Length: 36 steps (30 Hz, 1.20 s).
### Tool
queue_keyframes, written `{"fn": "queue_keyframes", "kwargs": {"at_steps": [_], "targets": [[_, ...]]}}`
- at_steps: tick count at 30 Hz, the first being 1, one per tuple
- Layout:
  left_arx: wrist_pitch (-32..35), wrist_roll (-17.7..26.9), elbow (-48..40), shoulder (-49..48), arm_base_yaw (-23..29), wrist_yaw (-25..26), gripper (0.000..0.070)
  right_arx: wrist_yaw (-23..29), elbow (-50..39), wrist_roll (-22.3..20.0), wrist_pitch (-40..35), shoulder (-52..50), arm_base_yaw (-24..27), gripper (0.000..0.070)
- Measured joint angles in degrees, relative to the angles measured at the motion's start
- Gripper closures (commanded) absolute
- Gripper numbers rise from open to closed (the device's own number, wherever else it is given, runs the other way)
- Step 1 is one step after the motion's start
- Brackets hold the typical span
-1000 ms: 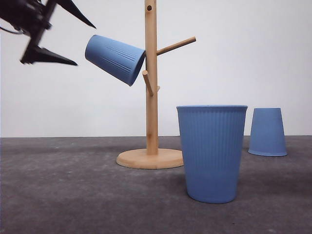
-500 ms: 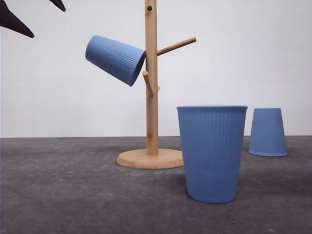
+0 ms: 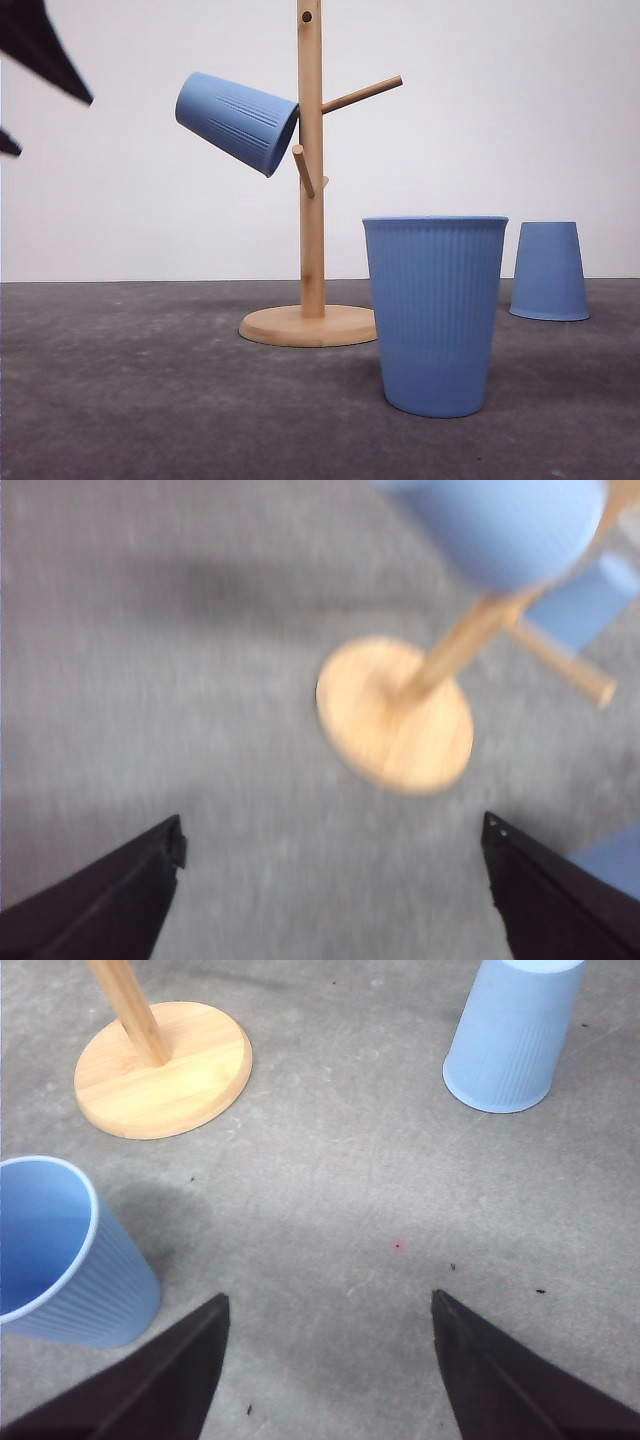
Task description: Place three cups
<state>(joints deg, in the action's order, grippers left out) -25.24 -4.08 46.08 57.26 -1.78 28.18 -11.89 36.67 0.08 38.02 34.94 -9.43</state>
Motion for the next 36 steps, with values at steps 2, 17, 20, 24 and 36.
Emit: {"fn": "queue_keyframes", "kwargs": {"at_steps": [2, 17, 20, 24, 36], "targets": [[-0.9, 0.0, -1.1, -0.6, 0.0, 0.0, 0.0154, 0.1, 0.1, 0.7, -0.4, 0.6, 0.0, 0.0294], [-1.3, -1.3, -1.1, -0.7, 0.0, 0.0, 0.0154, 0.0, 24.9, 7.6, 9.0, 31.8, 5.4, 0.0276], [-1.3, -1.4, -1.1, -0.7, 0.0, 0.0, 0.0154, 0.0, 31.4, 6.8, 9.0, 39.5, 6.7, 0.0269], [-1.4, -1.5, -1.1, -0.7, 0.0, 0.0, 0.0154, 0.0, 39.7, 5.1, 8.8, 48.6, 7.8, 0.0180], [-1.4, -1.5, -1.1, -0.7, 0.0, 0.0, 0.0154, 0.1, 52.0, 3.1, 0.8, 67.1, 8.5, 0.0113]]}}
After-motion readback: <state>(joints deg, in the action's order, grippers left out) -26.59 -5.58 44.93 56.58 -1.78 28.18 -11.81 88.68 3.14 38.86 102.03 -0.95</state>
